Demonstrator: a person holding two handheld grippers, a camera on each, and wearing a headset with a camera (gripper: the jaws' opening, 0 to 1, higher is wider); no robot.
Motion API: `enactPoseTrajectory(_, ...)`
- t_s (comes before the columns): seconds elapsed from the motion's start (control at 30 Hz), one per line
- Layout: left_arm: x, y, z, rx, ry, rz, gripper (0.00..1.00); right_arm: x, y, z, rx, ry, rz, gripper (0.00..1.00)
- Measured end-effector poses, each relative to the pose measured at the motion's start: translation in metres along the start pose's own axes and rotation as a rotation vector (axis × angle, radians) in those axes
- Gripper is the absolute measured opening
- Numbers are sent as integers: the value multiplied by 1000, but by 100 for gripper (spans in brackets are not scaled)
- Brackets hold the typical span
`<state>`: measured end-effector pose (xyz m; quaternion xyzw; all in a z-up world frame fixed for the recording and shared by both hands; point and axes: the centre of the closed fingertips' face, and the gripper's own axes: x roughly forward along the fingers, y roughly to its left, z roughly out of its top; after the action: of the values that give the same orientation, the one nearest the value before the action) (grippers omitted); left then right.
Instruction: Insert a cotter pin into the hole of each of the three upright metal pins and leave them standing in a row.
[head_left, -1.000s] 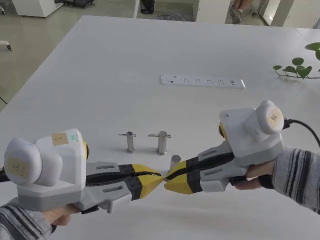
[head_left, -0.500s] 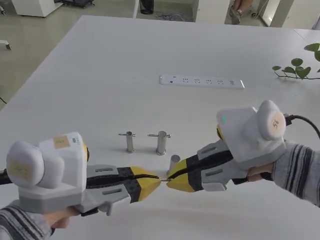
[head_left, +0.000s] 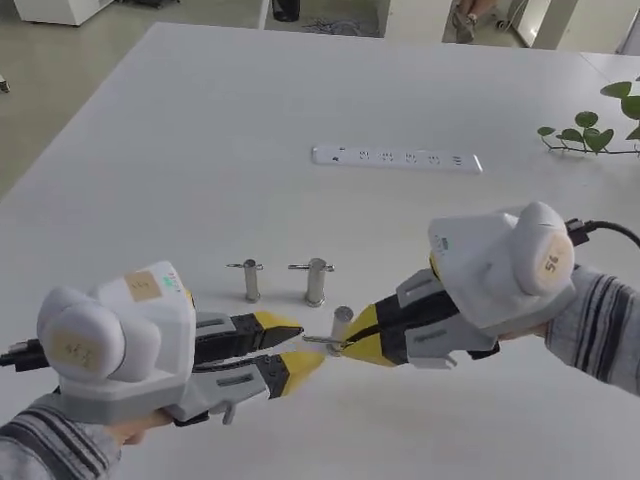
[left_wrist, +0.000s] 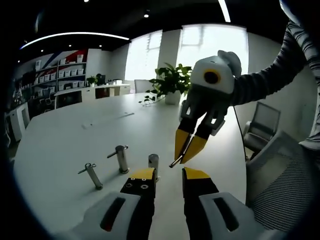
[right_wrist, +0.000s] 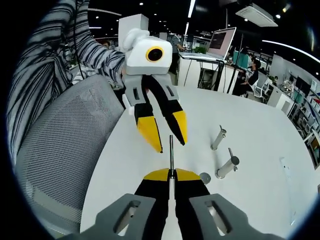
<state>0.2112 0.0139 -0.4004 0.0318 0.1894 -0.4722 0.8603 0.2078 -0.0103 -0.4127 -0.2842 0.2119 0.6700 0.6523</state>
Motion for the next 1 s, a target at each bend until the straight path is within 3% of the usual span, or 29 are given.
enactPoseTrajectory(0.5, 28, 23, -20, 15, 42, 179, 33, -14, -26, -30, 29, 48, -66, 0)
enactPoseTrajectory(0.73, 45, 26, -29, 33, 74, 215, 32, -16, -34, -46, 41, 77, -82, 0)
enactPoseTrajectory(1.0, 62, 29, -33, 5, 83, 255, 28, -16, -42, -62, 49, 105, -88, 0)
